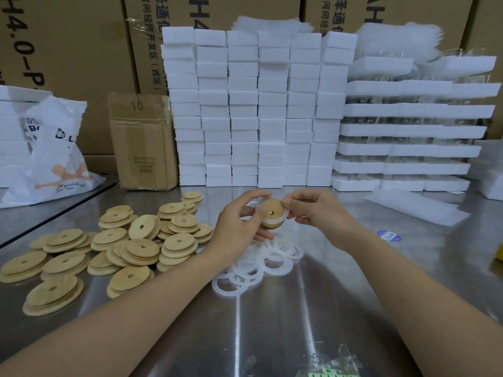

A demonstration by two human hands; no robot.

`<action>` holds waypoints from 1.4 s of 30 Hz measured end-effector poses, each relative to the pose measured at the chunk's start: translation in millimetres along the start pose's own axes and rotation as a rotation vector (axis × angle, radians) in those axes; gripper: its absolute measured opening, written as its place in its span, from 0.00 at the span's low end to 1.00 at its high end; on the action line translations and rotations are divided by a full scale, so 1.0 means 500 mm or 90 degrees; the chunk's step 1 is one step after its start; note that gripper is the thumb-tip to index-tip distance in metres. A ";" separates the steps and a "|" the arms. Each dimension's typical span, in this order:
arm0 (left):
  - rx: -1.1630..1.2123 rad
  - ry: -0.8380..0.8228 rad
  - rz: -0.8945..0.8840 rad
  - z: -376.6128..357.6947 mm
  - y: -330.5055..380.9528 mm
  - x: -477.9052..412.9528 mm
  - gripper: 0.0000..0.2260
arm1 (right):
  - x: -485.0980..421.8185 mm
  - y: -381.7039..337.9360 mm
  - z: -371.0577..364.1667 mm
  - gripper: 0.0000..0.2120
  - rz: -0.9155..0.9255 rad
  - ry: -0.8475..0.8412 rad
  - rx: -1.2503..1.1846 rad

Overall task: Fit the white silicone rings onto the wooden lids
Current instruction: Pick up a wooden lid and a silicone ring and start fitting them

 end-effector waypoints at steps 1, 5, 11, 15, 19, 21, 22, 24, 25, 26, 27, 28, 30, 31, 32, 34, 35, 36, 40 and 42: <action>-0.003 0.000 0.000 -0.001 0.000 0.000 0.13 | 0.000 0.002 0.002 0.08 -0.005 0.001 -0.004; 0.003 0.005 0.005 -0.004 -0.001 0.000 0.14 | -0.001 0.006 0.007 0.09 -0.017 -0.002 -0.014; 0.021 0.011 0.014 -0.002 -0.003 0.000 0.12 | 0.001 0.008 0.008 0.08 -0.032 -0.020 -0.015; 0.040 0.007 0.023 -0.001 -0.004 0.000 0.11 | 0.002 0.004 0.006 0.10 -0.027 -0.012 0.001; 0.085 0.015 0.038 0.005 -0.002 -0.003 0.12 | 0.007 -0.004 -0.005 0.10 -0.021 -0.007 0.032; 0.119 0.026 0.047 0.009 0.001 -0.004 0.13 | 0.010 -0.005 -0.018 0.09 -0.022 -0.018 0.059; 0.130 0.032 0.048 0.010 0.003 -0.004 0.14 | 0.011 -0.005 -0.025 0.09 -0.021 -0.019 0.069; 0.139 0.037 0.046 0.013 0.006 -0.006 0.14 | 0.013 -0.006 -0.037 0.10 -0.020 -0.014 0.063; 0.140 0.036 0.044 0.014 0.006 -0.006 0.14 | 0.014 -0.007 -0.042 0.10 -0.019 -0.012 0.053; 0.134 0.034 0.042 0.015 0.006 -0.007 0.14 | 0.015 -0.008 -0.046 0.09 -0.018 -0.011 0.044; 0.117 0.031 0.039 0.014 0.005 -0.007 0.15 | 0.016 -0.009 -0.049 0.08 -0.017 -0.008 0.038; 0.090 0.031 0.032 0.015 0.006 -0.007 0.15 | 0.017 -0.010 -0.050 0.07 -0.016 -0.003 0.034; 0.026 0.036 0.006 0.017 0.008 -0.008 0.17 | 0.017 -0.012 -0.052 0.06 -0.013 0.009 0.028; -0.001 0.037 -0.006 0.018 0.008 -0.009 0.18 | 0.016 -0.012 -0.052 0.06 -0.013 0.014 0.026; -0.023 0.034 -0.013 0.018 0.007 -0.010 0.19 | 0.015 -0.012 -0.052 0.06 -0.014 0.017 0.026; -0.050 0.028 -0.016 0.017 0.002 -0.011 0.20 | 0.014 -0.009 -0.053 0.06 -0.019 0.017 0.031; -0.061 0.026 -0.017 0.017 0.000 -0.011 0.19 | 0.013 -0.005 -0.054 0.05 -0.021 0.019 0.030; -0.071 0.025 -0.019 0.017 -0.001 -0.011 0.19 | 0.013 -0.003 -0.054 0.05 -0.022 0.023 0.027; -0.089 0.018 -0.023 0.016 -0.005 -0.006 0.20 | 0.011 0.002 -0.058 0.06 -0.004 0.057 0.022; -0.080 0.013 -0.013 0.012 -0.011 -0.002 0.21 | 0.012 0.006 -0.060 0.05 0.008 0.070 0.026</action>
Point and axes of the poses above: each hand's wrist, its own x-axis away from the middle knuckle, its own z-axis out of the back of the hand, y = z × x, the point moved 5 cm from there along -x, towards the middle knuckle, and after that the axes turned 6 degrees about z, right-handed, at the moved point
